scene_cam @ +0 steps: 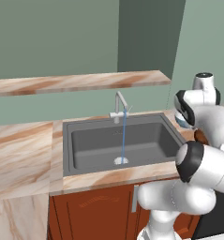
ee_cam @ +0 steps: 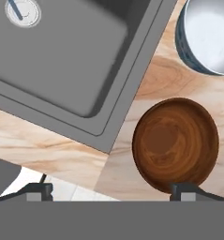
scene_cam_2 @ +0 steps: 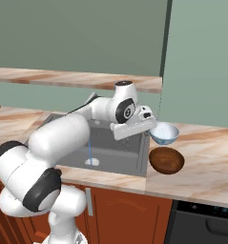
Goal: Rinse each bowl for a few seconds and place them down in the sink or on the counter.
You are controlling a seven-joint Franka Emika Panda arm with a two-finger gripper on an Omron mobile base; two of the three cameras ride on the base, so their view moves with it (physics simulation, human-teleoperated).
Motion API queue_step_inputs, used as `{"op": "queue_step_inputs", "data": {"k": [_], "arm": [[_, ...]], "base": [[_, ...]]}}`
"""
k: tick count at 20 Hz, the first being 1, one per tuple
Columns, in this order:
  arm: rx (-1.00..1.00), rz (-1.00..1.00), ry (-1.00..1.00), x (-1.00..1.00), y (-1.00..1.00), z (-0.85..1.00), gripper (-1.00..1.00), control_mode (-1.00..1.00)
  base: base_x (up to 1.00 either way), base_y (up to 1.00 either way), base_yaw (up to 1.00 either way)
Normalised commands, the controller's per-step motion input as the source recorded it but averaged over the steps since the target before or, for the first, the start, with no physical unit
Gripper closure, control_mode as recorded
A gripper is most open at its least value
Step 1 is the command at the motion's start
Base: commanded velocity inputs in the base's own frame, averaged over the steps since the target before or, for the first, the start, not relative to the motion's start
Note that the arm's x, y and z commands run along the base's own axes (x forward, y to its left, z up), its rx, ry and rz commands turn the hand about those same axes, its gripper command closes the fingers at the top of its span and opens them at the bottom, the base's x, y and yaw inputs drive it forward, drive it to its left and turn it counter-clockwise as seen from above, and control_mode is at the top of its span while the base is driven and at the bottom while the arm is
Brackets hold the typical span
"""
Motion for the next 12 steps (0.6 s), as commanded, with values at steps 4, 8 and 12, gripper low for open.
{"op": "queue_step_inputs", "data": {"k": [4, 8, 12], "arm": [[0.01, 0.1, 0.02, -0.09, 0.25, 0.42, -1.0, -1.0], [0.05, 0.09, 0.04, -0.13, 0.19, 0.31, -1.0, -1.0], [0.08, 0.09, 0.05, -0.13, 0.15, 0.23, -1.0, -1.0]], "base": [[0.0, 0.0, 0.0], [0.0, 0.0, 0.0], [0.0, 0.0, 0.0]]}}
